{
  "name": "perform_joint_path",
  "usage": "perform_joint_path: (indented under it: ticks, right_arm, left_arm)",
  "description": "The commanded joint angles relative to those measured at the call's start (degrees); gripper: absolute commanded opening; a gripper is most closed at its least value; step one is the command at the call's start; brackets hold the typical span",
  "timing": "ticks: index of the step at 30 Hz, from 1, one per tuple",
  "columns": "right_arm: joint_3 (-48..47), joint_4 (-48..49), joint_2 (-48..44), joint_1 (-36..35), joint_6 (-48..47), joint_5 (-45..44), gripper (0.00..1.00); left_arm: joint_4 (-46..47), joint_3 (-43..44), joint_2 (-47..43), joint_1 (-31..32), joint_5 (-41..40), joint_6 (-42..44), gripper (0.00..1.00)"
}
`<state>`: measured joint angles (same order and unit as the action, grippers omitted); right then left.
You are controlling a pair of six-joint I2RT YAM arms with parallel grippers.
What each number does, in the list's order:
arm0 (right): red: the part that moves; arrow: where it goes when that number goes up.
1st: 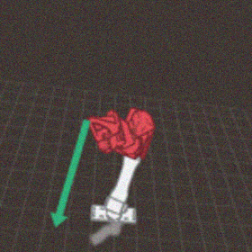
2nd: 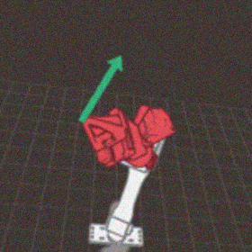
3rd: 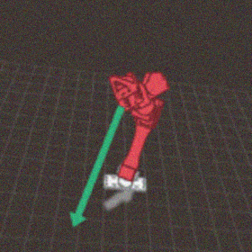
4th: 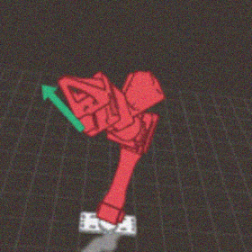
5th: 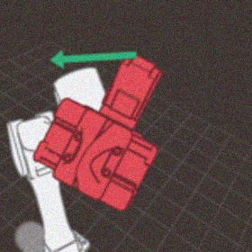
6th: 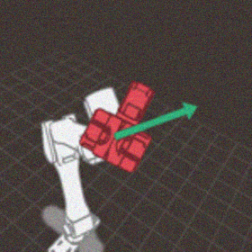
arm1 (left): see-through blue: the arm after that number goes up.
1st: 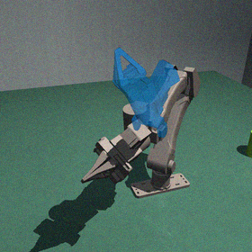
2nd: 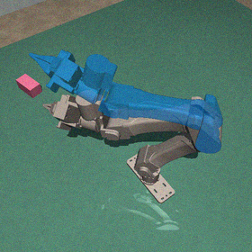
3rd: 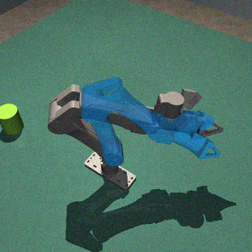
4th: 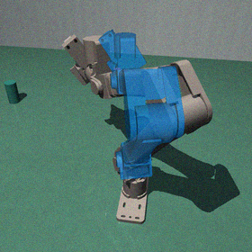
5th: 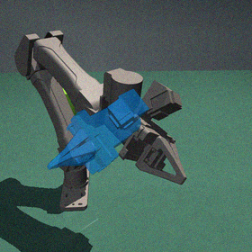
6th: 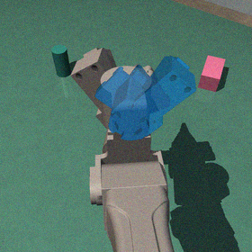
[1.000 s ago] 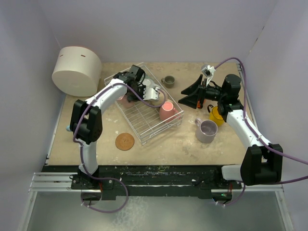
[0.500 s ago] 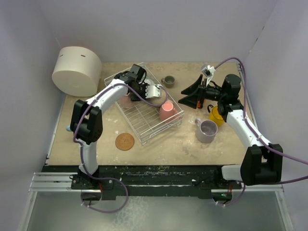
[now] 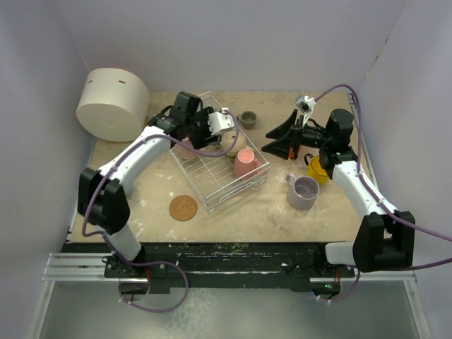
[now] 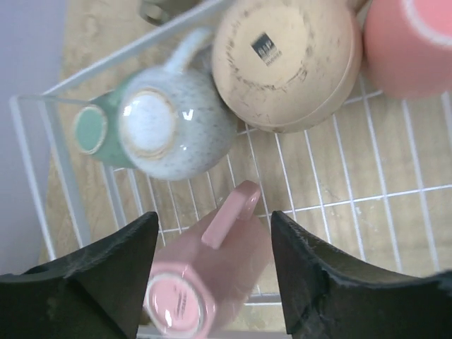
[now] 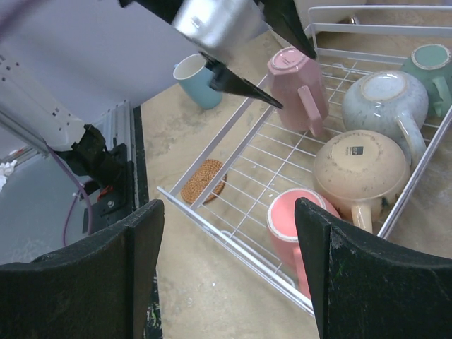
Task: Load the cups into the dish rack
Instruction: Turn the cup upside down in the dish rack, then adjust the cup in the dish rack.
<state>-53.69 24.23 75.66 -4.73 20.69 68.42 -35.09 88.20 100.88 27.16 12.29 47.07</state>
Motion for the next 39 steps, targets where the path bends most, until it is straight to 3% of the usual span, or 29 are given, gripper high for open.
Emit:
perform_joint_path:
  ticks: [1, 3, 6, 13, 15, 18, 21, 25, 32, 39]
  right_arm:
    - [-2.0, 1.7, -1.7, 0.3, -1.7, -0.4, 0.76]
    - [-2.1, 1.5, -1.9, 0.3, -2.3, -0.5, 0.76]
    - [-2.2, 0.7, -2.1, 0.3, -3.9, -0.9, 0.76]
    - [-3.0, -2.1, -2.4, 0.3, -6.7, -1.6, 0.76]
    - [-3.0, -2.2, -2.4, 0.3, -6.9, -1.8, 0.76]
    - [-3.5, -4.5, -2.1, 0.3, -8.9, -2.6, 0.76]
    - [-5.6, -7.0, -1.6, 0.3, -11.3, -3.3, 0.76]
    - [-6.9, -10.1, -0.8, 0.2, -13.4, -3.9, 0.76]
    - [-8.9, -13.8, 2.2, 0.3, -16.4, -5.1, 0.76]
    - [-9.4, -15.4, 4.2, 0.3, -18.2, -5.7, 0.76]
  left_arm:
    - [12.0, -5.2, -11.8, 0.0, 5.0, -13.6, 0.72]
    - [13.8, -7.3, -15.4, -0.5, 7.4, -19.9, 0.78]
    - [17.8, -10.3, -21.6, -1.4, 11.5, -35.2, 1.0]
    - [31.4, -17.0, -30.2, -1.5, 19.7, -77.6, 0.99]
    - [32.8, -18.7, -31.4, -1.4, 17.4, -88.7, 0.99]
    - [23.9, -16.5, -32.2, 0.4, 9.0, -98.6, 0.99]
    - [12.7, -10.2, -31.9, 5.9, -1.7, -102.7, 0.99]
    - [4.7, -1.3, -29.3, 11.6, -5.6, -107.6, 0.99]
    - [2.8, 3.8, -29.4, 17.6, -11.1, -110.1, 0.99]
    - [4.1, 6.7, -28.6, 17.8, -13.2, -108.8, 0.99]
